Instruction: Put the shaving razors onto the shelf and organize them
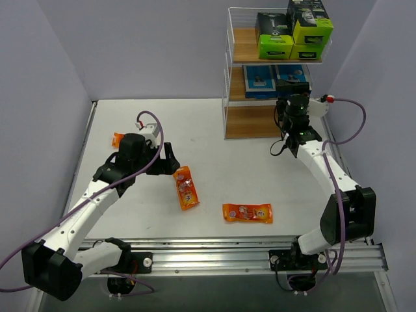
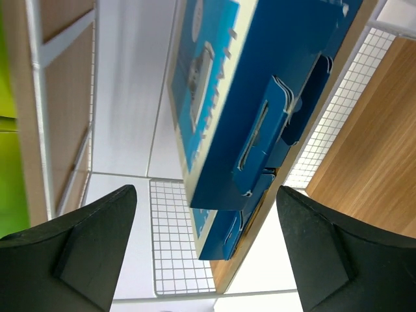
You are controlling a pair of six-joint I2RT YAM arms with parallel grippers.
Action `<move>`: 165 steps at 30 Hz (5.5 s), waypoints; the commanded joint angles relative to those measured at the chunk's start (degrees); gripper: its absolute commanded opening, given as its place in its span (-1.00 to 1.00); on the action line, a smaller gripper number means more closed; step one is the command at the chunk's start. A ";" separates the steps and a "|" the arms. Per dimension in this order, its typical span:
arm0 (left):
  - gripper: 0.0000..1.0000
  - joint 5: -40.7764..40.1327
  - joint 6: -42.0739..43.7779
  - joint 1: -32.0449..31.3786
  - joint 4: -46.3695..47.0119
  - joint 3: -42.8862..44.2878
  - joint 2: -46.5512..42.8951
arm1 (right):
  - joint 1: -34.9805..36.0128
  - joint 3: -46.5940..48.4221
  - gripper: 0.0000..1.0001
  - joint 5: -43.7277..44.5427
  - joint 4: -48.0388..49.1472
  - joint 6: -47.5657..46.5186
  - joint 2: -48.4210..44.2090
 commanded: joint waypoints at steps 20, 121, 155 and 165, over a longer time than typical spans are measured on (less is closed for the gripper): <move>0.88 1.66 0.82 0.61 -0.31 3.22 -0.29 | -6.72 -0.20 0.45 -12.43 -7.76 -1.92 -9.71; 0.88 -17.24 3.37 2.54 -4.43 4.36 -1.26 | 4.07 -23.15 0.25 -35.37 -12.76 -36.71 -25.72; 0.90 -24.71 4.43 4.92 -3.99 2.08 -11.37 | 50.84 1.63 -0.11 -12.44 -27.79 -45.34 17.53; 0.88 -23.66 4.33 4.92 -3.91 2.08 -11.80 | 52.60 6.65 -0.08 -9.19 -32.37 -44.55 24.92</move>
